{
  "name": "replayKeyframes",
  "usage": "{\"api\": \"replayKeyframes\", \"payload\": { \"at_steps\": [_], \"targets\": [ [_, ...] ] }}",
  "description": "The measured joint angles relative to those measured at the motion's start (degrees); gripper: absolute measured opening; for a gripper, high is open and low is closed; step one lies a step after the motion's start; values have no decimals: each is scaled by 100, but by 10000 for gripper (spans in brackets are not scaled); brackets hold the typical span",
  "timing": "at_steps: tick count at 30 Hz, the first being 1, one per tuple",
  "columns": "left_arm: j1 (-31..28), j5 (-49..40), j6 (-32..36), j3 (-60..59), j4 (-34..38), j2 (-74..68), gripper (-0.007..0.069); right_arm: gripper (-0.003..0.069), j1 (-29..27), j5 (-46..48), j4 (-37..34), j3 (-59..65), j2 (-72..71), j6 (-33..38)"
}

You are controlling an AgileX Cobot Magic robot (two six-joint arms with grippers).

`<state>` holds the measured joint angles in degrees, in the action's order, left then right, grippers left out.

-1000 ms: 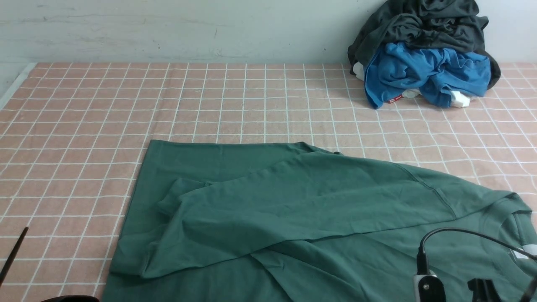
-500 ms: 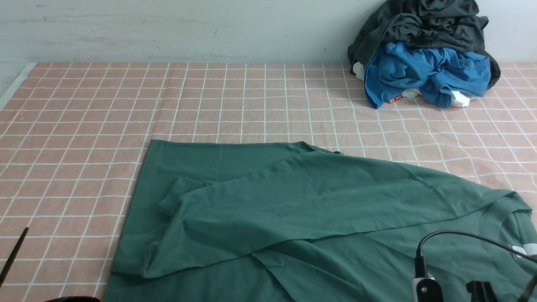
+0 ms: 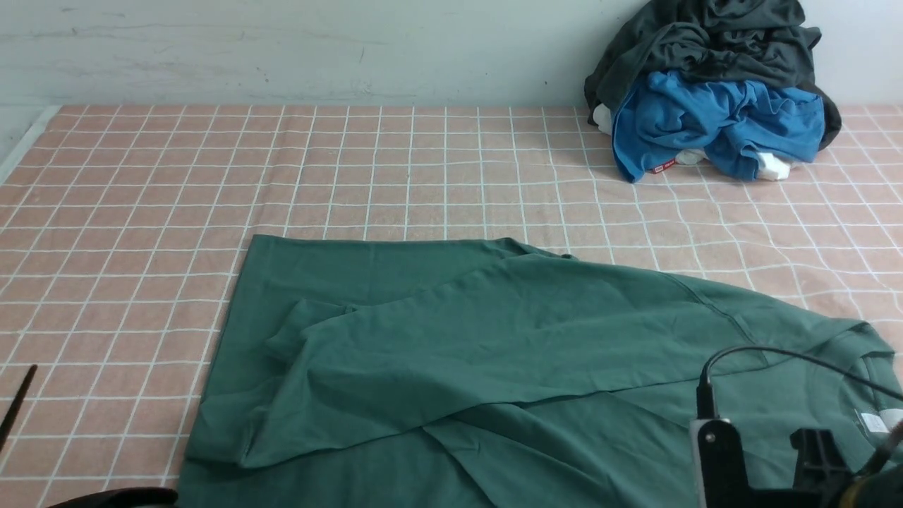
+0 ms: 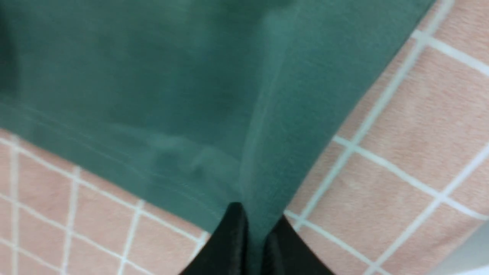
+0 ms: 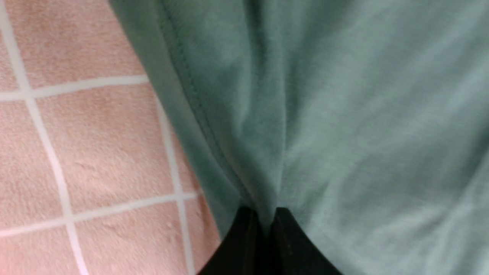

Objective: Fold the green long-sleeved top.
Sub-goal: Use both arms simultaneously to clamp the lower edge of the clothing fabric, then use both arms to drag the lower edge of the fabric forward and fold it over the upper edge

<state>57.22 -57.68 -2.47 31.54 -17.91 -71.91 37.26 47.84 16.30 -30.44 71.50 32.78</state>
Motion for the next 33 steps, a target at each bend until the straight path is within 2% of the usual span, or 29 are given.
{"api": "replayKeyframes", "payload": {
  "at_steps": [2,5,11,12,13,14,15,16,24,29,33],
  "targets": [
    [-157,-68,-13,140,-60,0,18,13,0,317,-11,-205,-45,2],
    [-747,-90,87,480,-105,0,18,13,0,827,-18,-688,-53,21],
    [-2026,-95,934,1289,-62,-87,20,13,-73,1043,7,-1487,-7,91],
    [-2407,-95,1191,1601,30,-194,20,13,-179,960,-38,-1708,74,139],
    [-2515,-95,1259,1696,62,-236,20,13,-227,930,-59,-1771,107,159],
    [-2980,-95,1540,2144,274,-471,20,13,-513,844,-184,-2063,309,279],
    [-3027,-95,1568,2194,302,-501,20,13,-549,832,-226,-2097,337,310],
    [-3452,-95,1821,2711,571,-838,20,13,-935,803,-452,-2419,627,466],
    [-4119,-111,2648,4528,921,-2241,20,13,-2079,803,-1456,-3886,1955,1065],
    [-4239,-120,2936,5486,912,-3125,20,13,-2389,789,-1745,-4570,2670,1186],
    [-4244,-124,3026,6240,604,-3905,20,13,-2529,745,-1774,-5067,3363,1196]
  ]
}}
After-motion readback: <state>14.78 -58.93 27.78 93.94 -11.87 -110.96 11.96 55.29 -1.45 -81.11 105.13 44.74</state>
